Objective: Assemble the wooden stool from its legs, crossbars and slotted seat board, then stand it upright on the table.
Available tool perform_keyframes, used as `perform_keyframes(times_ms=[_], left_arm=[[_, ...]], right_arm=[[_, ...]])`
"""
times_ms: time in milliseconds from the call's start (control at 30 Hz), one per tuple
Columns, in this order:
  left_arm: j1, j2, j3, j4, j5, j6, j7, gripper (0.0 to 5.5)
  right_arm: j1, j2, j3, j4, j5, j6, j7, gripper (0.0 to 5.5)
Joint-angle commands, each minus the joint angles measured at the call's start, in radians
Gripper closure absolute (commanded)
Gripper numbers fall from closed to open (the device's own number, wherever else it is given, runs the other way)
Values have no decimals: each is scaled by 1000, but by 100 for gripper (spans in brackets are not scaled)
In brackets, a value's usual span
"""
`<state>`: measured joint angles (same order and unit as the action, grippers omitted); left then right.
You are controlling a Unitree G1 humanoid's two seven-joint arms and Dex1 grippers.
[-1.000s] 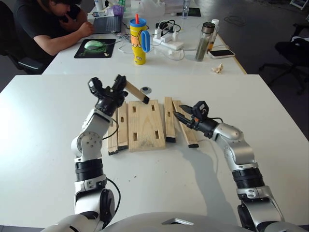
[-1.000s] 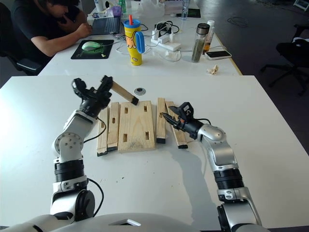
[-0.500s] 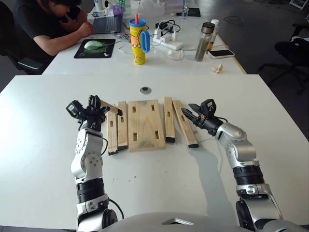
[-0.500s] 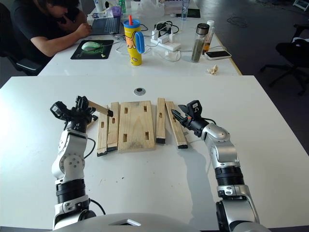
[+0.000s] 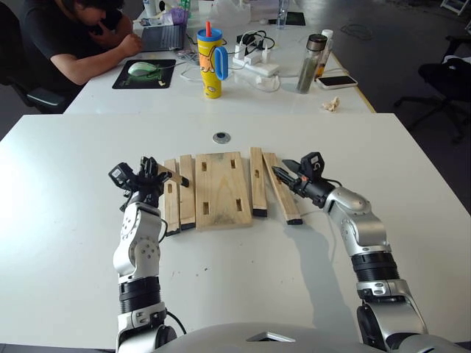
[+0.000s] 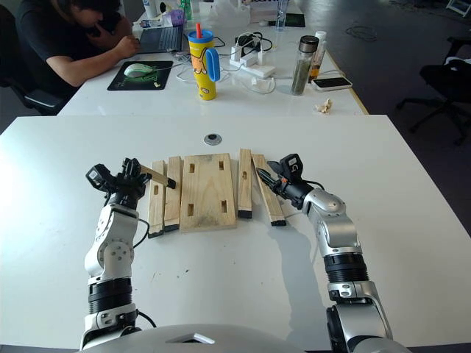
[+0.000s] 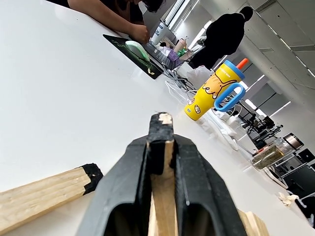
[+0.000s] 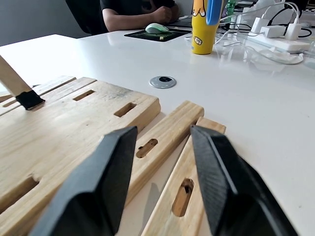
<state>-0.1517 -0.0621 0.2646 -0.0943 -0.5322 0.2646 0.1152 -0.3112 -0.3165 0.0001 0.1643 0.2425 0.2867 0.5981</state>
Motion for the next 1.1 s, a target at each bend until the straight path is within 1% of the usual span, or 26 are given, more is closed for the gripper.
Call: perform_keyframes(times_ms=[33,167,333,567,900,1100], left_arm=[[47,38,-61,2,137,68,61,506],[90,46,-111,-28,219,111,89,506],[150,87,-186,-56,337,158,87,506],[201,123,-292,-13,465,164,58,506],[261,129,-307,86,488,109,-26,506],[193,139,-308,104,509,40,-48,506]], right_arm=[[-8,6,7,-26,-5,20,-14,350],[20,10,15,-65,1,41,-26,350],[60,17,29,-112,-2,68,-37,350],[94,19,46,-174,-5,109,-55,350],[79,19,55,-175,-6,131,-62,350],[61,30,53,-148,-9,118,-70,350]])
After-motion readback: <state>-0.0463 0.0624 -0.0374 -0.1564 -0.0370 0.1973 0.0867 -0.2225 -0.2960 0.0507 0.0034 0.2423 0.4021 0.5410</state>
